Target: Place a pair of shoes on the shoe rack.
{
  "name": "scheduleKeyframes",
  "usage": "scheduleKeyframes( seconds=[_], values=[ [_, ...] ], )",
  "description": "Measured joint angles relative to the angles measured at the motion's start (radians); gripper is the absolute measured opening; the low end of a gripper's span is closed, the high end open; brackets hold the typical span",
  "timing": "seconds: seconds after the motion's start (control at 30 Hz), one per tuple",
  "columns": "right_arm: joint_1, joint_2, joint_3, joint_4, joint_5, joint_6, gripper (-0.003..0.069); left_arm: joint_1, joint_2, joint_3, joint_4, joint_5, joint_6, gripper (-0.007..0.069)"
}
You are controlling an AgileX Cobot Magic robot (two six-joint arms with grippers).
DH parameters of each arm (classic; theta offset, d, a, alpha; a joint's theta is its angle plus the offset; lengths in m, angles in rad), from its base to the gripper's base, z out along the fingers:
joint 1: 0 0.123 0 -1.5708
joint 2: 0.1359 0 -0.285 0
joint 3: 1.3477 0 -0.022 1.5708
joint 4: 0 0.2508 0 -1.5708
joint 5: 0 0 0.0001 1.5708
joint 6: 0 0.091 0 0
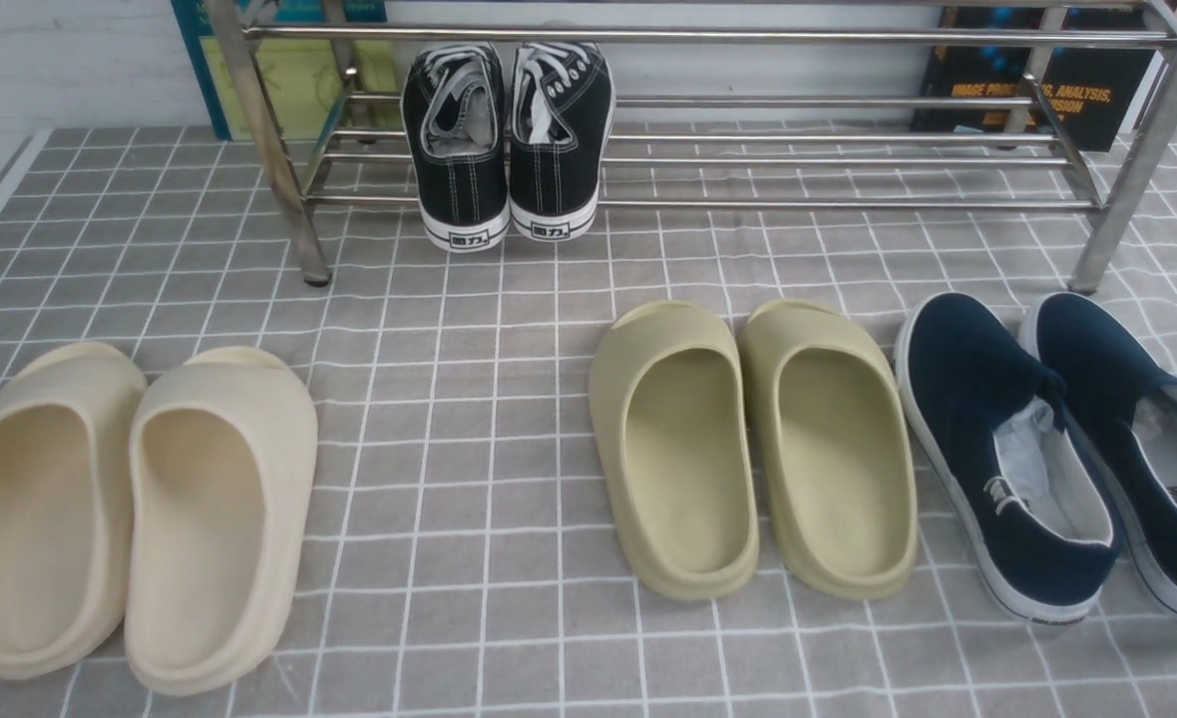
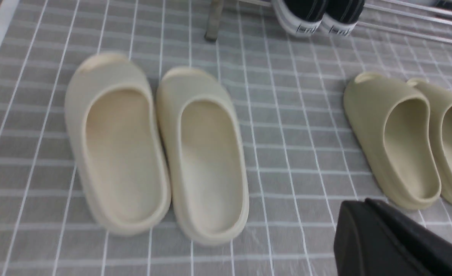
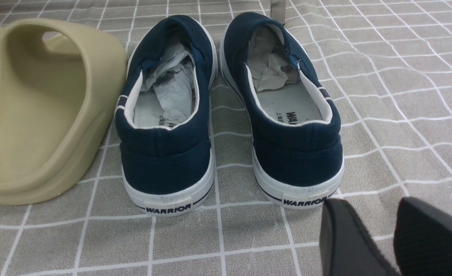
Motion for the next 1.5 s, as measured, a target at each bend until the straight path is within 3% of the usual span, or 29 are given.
scheduleKeyframes(
  seconds=[0.17, 0.2, 0.3, 0.33, 0.47, 0.77, 1.5],
  values=[
    [0.0, 0.0, 0.0, 0.0, 0.0, 0.0, 0.0239, 0.018, -0.016, 0.181, -0.007, -0.228, 0.011, -0.0013],
    [0.0, 0.0, 0.0, 0.0, 0.0, 0.0, 0.0239, 0.049, -0.037, 0.286, -0.025, -0.364, 0.013, -0.0013],
    [0.0, 0.0, 0.0, 0.0, 0.0, 0.0, 0.0239, 0.089, -0.069, 0.398, -0.051, -0.485, 0.016, -0.0013],
    [0.0, 0.0, 0.0, 0.0, 0.0, 0.0, 0.0239, 0.129, -0.117, 0.492, -0.074, -0.594, 0.041, -0.0013],
    [0.0, 0.0, 0.0, 0.0, 0.0, 0.0, 0.0239, 0.203, -0.218, 0.656, -0.113, -0.756, 0.157, -0.0013],
    [0.0, 0.0, 0.0, 0.0, 0.0, 0.0, 0.0239, 0.36, -0.365, 0.838, -0.202, -0.789, 0.242, -0.0013],
    [0.0, 0.0, 0.0, 0.0, 0.0, 0.0, 0.0239, 0.369, -0.367, 0.899, -0.202, -0.687, 0.227, -0.0013]
  ],
)
